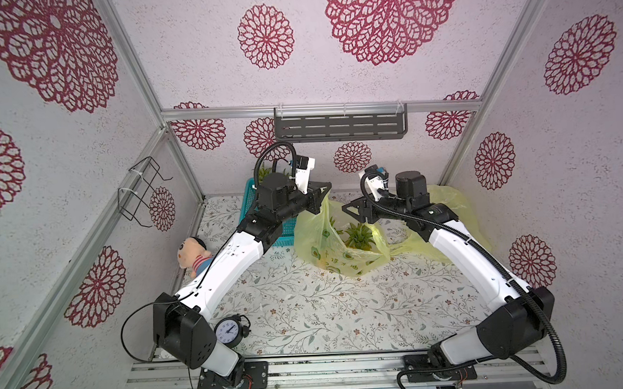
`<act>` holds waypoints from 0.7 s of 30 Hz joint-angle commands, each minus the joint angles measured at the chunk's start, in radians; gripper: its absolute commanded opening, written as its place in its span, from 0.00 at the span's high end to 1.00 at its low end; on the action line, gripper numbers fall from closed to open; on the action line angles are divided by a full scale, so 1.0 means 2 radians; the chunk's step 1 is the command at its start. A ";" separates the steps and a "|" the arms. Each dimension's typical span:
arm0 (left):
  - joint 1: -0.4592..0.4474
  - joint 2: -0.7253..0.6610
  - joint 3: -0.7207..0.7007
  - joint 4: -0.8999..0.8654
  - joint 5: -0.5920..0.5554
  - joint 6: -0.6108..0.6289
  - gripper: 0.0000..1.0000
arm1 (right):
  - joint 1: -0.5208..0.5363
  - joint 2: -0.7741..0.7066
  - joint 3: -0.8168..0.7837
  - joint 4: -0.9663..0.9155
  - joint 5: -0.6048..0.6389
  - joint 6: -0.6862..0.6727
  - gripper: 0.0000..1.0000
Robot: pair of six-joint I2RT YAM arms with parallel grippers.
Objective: Place the pineapple into a plastic bag & tie a knot
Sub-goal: Cross the plastic bag at the center of the board.
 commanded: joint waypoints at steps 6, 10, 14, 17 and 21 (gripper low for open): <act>-0.002 0.025 0.035 -0.030 0.023 -0.018 0.95 | 0.032 0.009 0.000 0.066 0.020 -0.092 0.21; -0.001 0.024 0.040 -0.031 0.030 -0.023 0.90 | 0.042 0.026 0.001 0.103 0.048 -0.106 0.14; 0.003 0.017 0.040 -0.033 0.033 -0.034 0.82 | 0.044 0.045 0.004 0.144 0.061 -0.104 0.14; 0.011 0.006 0.036 -0.031 0.034 -0.046 0.68 | 0.044 0.056 0.005 0.180 0.053 -0.093 0.14; 0.025 -0.019 0.013 -0.015 0.037 -0.058 0.49 | 0.044 0.067 0.005 0.222 0.049 -0.065 0.16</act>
